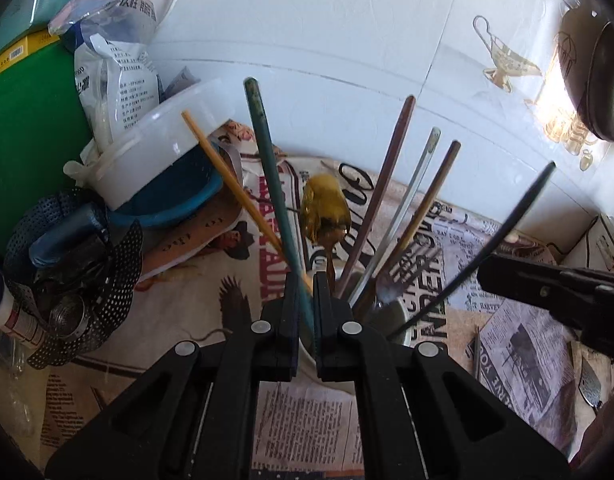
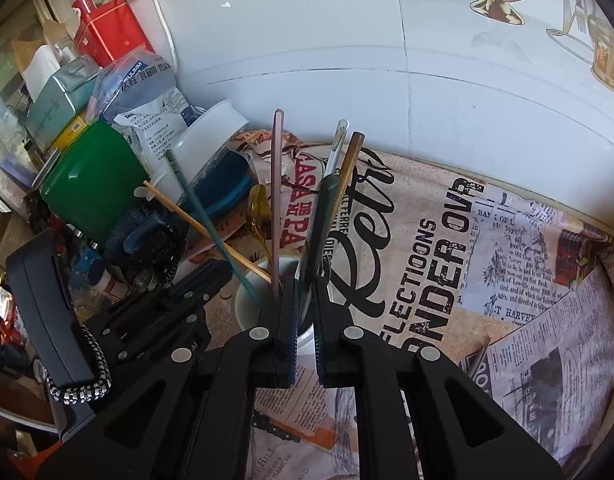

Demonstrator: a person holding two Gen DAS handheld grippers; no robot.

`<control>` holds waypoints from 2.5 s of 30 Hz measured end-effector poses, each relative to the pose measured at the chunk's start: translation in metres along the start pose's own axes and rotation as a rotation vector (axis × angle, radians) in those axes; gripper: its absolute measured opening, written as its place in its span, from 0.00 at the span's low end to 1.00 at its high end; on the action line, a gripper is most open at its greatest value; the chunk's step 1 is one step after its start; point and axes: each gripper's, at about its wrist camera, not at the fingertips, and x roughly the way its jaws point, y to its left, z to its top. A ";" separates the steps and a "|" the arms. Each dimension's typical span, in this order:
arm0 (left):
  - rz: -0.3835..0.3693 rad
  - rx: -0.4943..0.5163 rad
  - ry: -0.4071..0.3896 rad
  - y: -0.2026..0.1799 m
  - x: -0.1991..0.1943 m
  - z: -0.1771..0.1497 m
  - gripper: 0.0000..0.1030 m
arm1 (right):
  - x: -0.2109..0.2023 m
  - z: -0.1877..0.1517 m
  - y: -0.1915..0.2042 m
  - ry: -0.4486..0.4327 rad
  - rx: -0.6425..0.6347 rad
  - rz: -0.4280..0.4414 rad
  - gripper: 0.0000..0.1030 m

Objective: Organize utensils
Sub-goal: 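Open both tools to drop the chopsticks into the white cup, then move both open tools back over the remaining chopsticks, then grasp the pink chopstick with the right tool while the left tool grasps the grey chopstick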

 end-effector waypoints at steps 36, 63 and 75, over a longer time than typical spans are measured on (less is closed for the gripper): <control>-0.028 0.214 0.126 -0.072 -0.046 -0.051 0.67 | -0.026 -0.130 -0.122 0.136 0.316 -0.233 0.24; -0.007 0.319 0.314 -0.100 0.010 -0.110 0.67 | -0.019 -0.194 -0.173 0.212 0.462 -0.330 0.05; -0.031 0.374 0.339 -0.125 0.025 -0.110 0.67 | -0.029 -0.187 -0.210 0.225 0.482 -0.342 0.07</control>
